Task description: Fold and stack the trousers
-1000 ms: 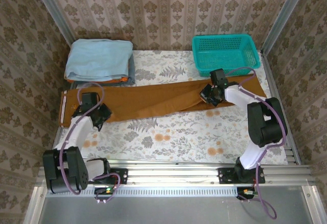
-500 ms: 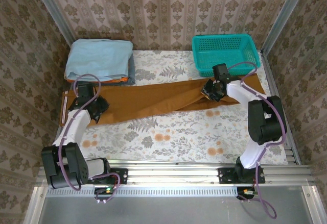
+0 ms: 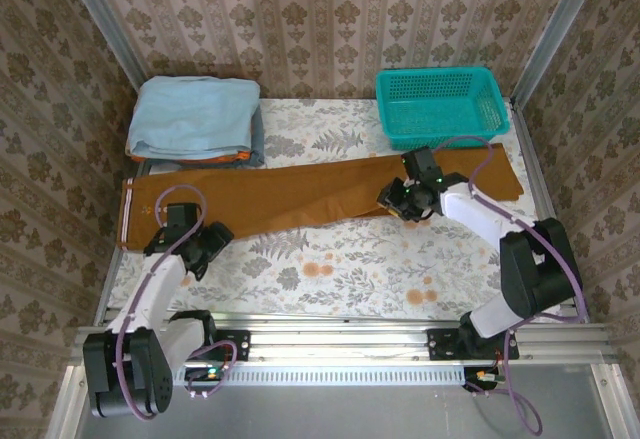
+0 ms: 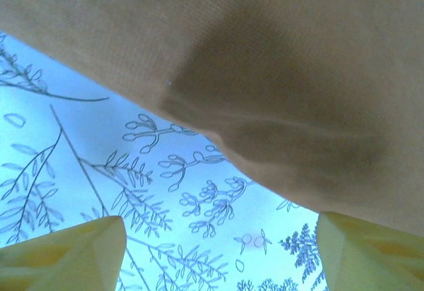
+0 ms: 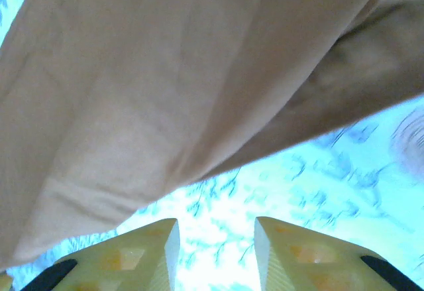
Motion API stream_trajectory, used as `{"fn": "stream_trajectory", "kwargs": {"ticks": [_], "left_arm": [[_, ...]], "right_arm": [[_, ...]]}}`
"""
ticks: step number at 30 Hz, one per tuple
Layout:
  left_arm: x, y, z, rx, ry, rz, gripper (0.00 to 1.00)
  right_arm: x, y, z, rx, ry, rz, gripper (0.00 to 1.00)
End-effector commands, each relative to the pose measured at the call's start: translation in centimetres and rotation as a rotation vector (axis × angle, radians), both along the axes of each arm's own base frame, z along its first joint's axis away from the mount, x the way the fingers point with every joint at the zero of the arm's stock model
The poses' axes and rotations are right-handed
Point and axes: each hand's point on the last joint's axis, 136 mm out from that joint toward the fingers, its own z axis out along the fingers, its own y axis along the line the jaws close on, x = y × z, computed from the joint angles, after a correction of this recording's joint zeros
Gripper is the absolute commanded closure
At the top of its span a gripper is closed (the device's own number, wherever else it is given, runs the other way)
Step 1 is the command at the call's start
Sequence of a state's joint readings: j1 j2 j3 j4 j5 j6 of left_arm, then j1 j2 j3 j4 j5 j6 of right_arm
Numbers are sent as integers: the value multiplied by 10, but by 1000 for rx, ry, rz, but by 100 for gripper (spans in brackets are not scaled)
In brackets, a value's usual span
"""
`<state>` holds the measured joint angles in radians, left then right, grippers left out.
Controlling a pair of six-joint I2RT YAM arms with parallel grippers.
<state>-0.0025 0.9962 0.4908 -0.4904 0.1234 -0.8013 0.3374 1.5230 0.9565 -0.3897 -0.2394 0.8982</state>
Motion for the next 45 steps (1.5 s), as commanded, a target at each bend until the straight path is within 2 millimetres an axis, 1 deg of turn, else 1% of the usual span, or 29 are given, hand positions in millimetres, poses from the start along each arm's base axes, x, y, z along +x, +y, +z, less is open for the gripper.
{"fn": "stream_trajectory", "kwargs": {"ticks": [1,3,5,7,10,14,17,20,23,25,27,29,32,37,41,42,45], "left_arm": [[15,-6,-3,-49,-38,38,31],[24,-3,-5,-41,-58,55,35],[33,1,-4,-22,-73,66,36],[43,4,-2,-2,-77,66,37],[57,2,0,-5,-78,49,41],[66,1,-6,-17,-73,51,51],[69,-1,-6,-22,-81,48,60],[73,-1,-2,-23,-101,45,72],[79,-3,7,-29,-123,28,84],[84,-6,15,-34,-139,10,95],[87,-7,22,-37,-152,-1,100],[91,-7,29,-33,-167,-9,100],[95,-6,36,-24,-184,-17,100],[101,-9,47,-33,-213,-31,100],[105,-10,59,-32,-232,-42,100],[106,-9,63,-30,-236,-42,100],[110,-6,73,-30,-254,-41,100]], "right_arm": [[-14,1,-17,-12,40,-48,66],[-15,10,-23,2,47,-44,68],[-14,17,-25,-3,48,-36,68],[-9,20,-28,-22,52,-46,68],[-4,24,-36,-26,80,-56,67],[2,26,-50,-32,134,-89,67],[8,25,-57,-44,144,-125,68],[13,21,-58,-60,135,-158,69],[19,19,-58,-64,132,-174,69],[23,20,-57,-65,128,-178,69],[26,22,-57,-68,131,-180,69],[30,23,-59,-66,134,-184,69],[30,24,-69,-79,166,-178,70],[23,24,-80,-75,193,-178,82],[21,25,-78,-68,186,-168,95],[21,24,-76,-68,182,-165,100],[23,28,-67,-52,156,-145,100]]}}
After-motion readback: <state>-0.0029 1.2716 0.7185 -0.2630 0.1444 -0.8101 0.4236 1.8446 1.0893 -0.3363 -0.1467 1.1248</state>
